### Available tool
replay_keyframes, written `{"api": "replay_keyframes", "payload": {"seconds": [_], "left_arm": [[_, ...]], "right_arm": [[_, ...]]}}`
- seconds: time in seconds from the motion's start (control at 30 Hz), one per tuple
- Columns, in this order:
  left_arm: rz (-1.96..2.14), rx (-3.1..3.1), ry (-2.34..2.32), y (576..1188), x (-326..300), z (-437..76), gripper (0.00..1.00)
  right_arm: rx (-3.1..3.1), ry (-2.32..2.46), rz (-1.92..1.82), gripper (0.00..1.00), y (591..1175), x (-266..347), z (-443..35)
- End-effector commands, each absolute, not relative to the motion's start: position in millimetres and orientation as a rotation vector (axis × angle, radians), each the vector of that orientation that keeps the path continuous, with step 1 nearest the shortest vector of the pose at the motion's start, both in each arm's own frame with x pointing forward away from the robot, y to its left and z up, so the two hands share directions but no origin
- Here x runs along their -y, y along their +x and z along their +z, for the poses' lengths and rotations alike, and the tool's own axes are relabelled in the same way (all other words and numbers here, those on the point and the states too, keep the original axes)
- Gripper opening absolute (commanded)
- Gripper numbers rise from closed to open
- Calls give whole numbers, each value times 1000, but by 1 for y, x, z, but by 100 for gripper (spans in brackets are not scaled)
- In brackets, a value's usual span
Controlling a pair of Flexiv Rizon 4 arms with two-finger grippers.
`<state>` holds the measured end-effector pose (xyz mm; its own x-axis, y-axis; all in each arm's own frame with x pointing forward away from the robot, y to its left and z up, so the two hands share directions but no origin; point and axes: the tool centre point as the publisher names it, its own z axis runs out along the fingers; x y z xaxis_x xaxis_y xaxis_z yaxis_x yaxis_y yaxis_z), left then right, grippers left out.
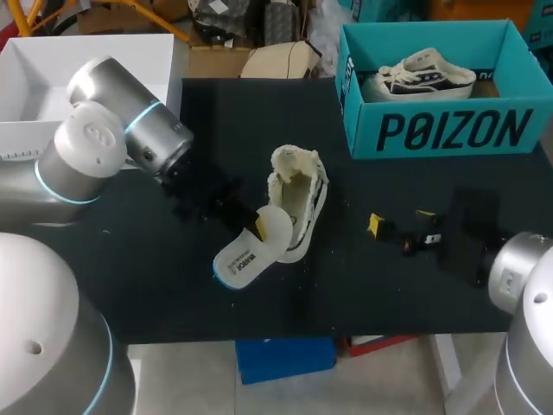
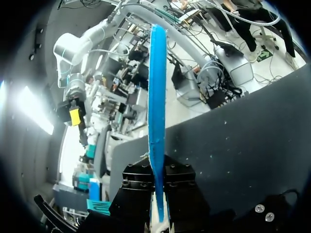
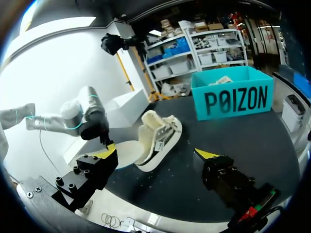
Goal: Take the shoe out of the shoebox, open the shoe tongue, remove and reinsert the insole, then place the shoe into the shoebox
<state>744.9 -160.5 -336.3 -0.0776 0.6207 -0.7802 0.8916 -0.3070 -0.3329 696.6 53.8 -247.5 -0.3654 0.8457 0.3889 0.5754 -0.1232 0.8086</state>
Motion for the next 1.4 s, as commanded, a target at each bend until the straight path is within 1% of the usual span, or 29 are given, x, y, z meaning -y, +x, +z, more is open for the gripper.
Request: {"api": "replay_keyframes", "payload": {"seconds": [0.03, 0.47, 1.13, 1.17, 1.2, 1.23, 1.27, 1.4], "left_arm": [[-1330, -1649, 1934, 751, 171, -343, 0], [-1301, -1658, 1959, 787, 186, -361, 0], [-1234, -1723, 1964, 834, 211, -374, 0], [-1229, -1740, 1959, 835, 211, -374, 24], [-1225, -1748, 1958, 837, 212, -375, 57], [-1225, -1747, 1960, 837, 212, -375, 98], [-1226, -1748, 1960, 837, 212, -374, 100], [-1229, -1753, 1964, 831, 209, -367, 100]], "right_arm": [[-1872, 1589, 1484, 100, 695, -56, -249], [-1872, 1589, 1484, 100, 695, -56, -249], [-1872, 1589, 1484, 100, 695, -56, -249], [-1872, 1589, 1484, 100, 695, -56, -249], [-1872, 1589, 1484, 100, 695, -56, -249], [-1872, 1589, 1484, 100, 695, -56, -249], [-1872, 1589, 1484, 100, 695, -56, -249], [-1872, 1589, 1484, 100, 695, -56, -249]]}}
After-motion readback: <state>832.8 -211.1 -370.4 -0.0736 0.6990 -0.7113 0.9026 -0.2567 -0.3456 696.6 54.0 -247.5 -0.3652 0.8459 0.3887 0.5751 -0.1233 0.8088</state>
